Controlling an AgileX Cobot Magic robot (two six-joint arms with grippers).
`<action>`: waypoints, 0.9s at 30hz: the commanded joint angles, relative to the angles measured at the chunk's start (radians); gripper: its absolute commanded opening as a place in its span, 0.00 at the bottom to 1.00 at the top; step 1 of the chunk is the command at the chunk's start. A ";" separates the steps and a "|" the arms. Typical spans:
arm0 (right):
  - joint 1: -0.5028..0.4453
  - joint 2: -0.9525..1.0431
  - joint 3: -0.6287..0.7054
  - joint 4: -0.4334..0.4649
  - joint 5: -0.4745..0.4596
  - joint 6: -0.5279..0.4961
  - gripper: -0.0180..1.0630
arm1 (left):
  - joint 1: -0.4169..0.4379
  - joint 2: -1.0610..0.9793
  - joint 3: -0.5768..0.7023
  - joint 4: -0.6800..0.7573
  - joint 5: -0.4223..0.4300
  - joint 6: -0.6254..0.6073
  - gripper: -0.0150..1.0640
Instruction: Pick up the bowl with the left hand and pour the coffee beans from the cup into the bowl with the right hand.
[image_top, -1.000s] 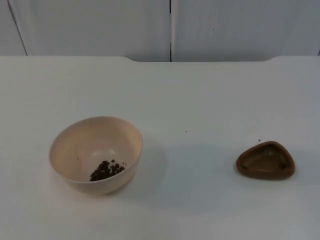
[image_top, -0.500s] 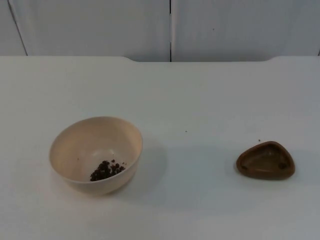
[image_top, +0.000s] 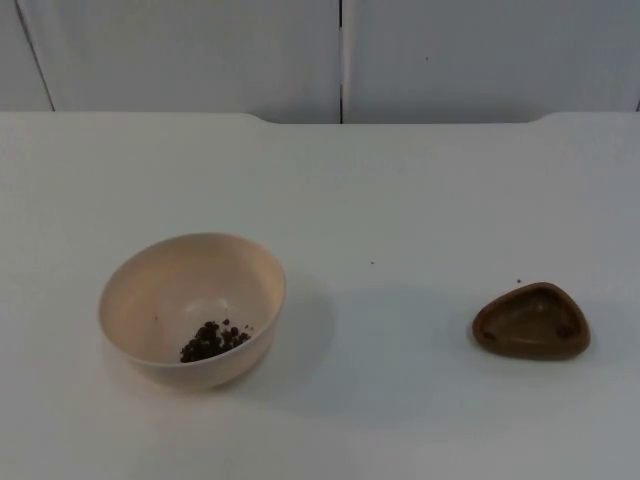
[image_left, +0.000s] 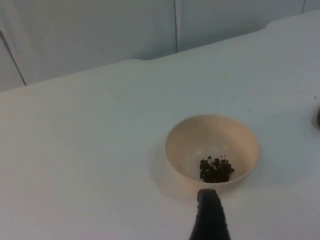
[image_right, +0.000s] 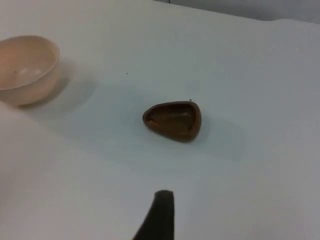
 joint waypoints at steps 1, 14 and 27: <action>0.000 -0.003 0.002 0.000 -0.017 0.001 0.74 | 0.002 -0.004 0.016 0.012 0.012 -0.011 0.54; 0.000 -0.003 0.002 -0.003 -0.017 0.001 0.74 | 0.002 -0.004 0.093 0.077 0.000 -0.118 0.54; 0.000 -0.003 0.002 -0.003 -0.017 0.001 0.74 | 0.002 -0.004 0.093 0.071 0.000 -0.107 0.54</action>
